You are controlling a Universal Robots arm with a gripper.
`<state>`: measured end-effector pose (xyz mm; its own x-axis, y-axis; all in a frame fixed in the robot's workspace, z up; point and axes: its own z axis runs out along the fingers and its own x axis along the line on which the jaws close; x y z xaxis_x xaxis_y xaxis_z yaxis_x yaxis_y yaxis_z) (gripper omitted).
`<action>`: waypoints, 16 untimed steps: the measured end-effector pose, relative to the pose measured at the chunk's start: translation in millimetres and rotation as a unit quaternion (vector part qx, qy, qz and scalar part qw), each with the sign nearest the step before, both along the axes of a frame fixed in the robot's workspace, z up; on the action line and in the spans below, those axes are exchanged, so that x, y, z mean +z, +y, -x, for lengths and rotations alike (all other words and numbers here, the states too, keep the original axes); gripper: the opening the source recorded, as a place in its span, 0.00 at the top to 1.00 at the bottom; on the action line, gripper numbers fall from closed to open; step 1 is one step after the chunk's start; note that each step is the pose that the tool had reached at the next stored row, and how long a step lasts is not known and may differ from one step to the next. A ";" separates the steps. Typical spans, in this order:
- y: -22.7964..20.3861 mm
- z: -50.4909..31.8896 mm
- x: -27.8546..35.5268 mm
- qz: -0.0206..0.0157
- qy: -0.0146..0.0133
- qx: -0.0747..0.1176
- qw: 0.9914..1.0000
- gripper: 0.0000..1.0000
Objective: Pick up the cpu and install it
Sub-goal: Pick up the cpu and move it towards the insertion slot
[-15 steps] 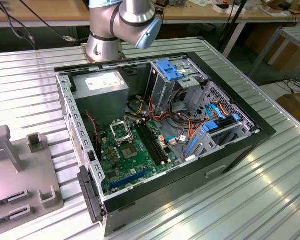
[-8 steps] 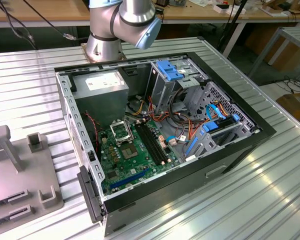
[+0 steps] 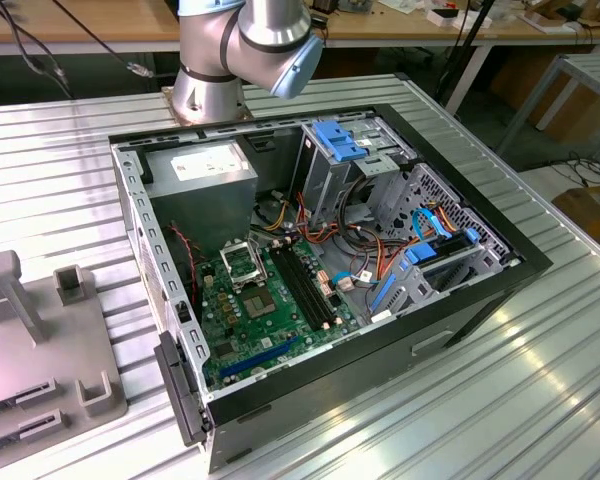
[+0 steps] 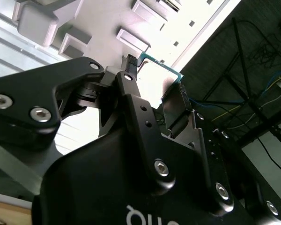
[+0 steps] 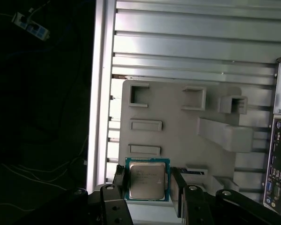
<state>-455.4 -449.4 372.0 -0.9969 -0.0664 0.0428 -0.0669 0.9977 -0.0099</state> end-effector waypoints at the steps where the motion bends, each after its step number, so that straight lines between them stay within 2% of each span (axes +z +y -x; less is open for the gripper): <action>1: 0.0 0.0 0.9 0.000 0.000 0.000 1.000 0.53; 8: 0.0 0.0 8.0 0.000 0.000 0.000 1.000 0.53; 16: 0.0 0.0 21.5 0.000 0.000 0.000 1.000 0.53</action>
